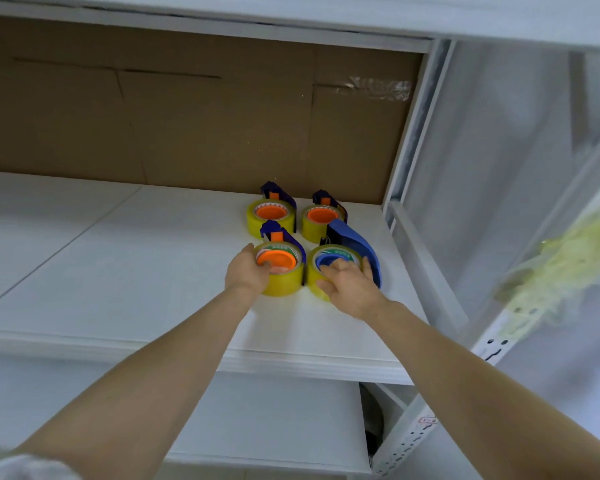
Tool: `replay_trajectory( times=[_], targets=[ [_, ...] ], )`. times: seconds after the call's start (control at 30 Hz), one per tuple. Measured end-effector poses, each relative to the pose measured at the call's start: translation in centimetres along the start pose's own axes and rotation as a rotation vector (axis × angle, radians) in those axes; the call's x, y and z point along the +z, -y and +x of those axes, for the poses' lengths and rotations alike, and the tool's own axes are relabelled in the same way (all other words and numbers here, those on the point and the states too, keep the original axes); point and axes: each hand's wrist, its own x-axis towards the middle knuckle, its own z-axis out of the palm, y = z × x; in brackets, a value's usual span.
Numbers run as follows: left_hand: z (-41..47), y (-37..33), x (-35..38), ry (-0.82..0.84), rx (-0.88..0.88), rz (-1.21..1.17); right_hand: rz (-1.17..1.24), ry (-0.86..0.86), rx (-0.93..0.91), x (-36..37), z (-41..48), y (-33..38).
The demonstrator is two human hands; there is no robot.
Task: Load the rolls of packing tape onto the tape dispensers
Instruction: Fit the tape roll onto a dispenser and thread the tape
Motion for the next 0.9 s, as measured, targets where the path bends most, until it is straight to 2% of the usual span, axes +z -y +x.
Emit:
replay_trajectory(
  times=[0.13, 0.33, 0.43, 0.57, 0.67, 0.77, 0.9],
  targets=[
    [-0.4, 0.2, -0.3, 0.041, -0.007, -0.005, -0.003, 0.000, 0.026, 0.1, -0.1, 0.0],
    [-1.1, 1.1, -0.9, 0.054, 0.019, -0.080, 0.121, -0.077, 0.091, 1.3, -0.4, 0.3],
    [-1.7, 1.1, -0.7, 0.049, 0.137, -0.020, 0.180, -0.257, 0.138, 1.7, -0.5, 0.8],
    [-1.8, 1.0, -0.5, 0.029, 0.161, 0.068, 0.290, -0.549, 0.266, 1.3, -0.2, 0.8],
    [-1.7, 0.7, -0.7, 0.013, 0.162, 0.093, 0.267, -0.638, 0.283, 0.6, 0.1, 0.2],
    [-1.4, 0.6, -0.5, 0.012, 0.143, 0.125, 0.265, -0.587, 0.356, 0.0, 0.6, -0.3],
    [-0.9, -0.2, -0.1, 0.015, 0.035, 0.121, 0.240, -0.336, 0.465, -0.7, 1.5, -1.3]
  ],
)
